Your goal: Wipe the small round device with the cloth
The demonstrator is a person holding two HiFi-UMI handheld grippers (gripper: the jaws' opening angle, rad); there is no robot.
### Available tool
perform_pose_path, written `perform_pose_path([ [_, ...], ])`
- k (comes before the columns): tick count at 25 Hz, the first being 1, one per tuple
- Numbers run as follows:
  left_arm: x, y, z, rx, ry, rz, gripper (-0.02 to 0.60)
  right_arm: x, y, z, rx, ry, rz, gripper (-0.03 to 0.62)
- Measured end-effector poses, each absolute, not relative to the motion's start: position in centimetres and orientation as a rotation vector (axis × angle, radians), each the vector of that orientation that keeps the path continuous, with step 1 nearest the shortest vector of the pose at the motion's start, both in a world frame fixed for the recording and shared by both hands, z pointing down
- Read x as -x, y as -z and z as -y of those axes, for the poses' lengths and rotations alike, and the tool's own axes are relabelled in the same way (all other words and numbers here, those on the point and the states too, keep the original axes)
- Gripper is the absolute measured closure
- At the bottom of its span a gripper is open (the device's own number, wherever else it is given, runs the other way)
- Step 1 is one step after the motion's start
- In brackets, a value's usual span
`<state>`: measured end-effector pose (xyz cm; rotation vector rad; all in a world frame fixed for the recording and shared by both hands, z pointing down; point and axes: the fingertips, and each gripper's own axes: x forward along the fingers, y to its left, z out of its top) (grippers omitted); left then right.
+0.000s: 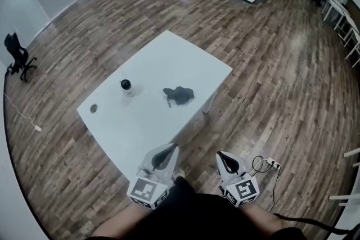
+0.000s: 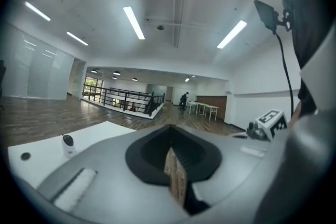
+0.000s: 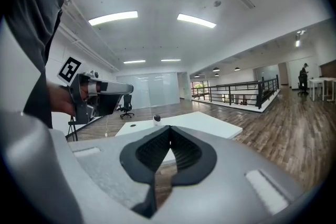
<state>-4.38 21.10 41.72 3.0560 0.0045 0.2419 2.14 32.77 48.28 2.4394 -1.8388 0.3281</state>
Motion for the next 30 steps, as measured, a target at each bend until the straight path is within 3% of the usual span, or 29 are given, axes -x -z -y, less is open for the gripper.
perform_pose_path([
  [19,-0.2,-38.6,-11.2,-3.013,-0.045,-0.052,0.577,-7.7,-45.7,-24.1,-2.459,-0.285,1.746,0.592],
  [30,0.5,-38.3,-6.4,-3.012,0.018,0.235,0.575,-10.7,-47.1,-19.1,-2.373,-0.316,1.825,0.592],
])
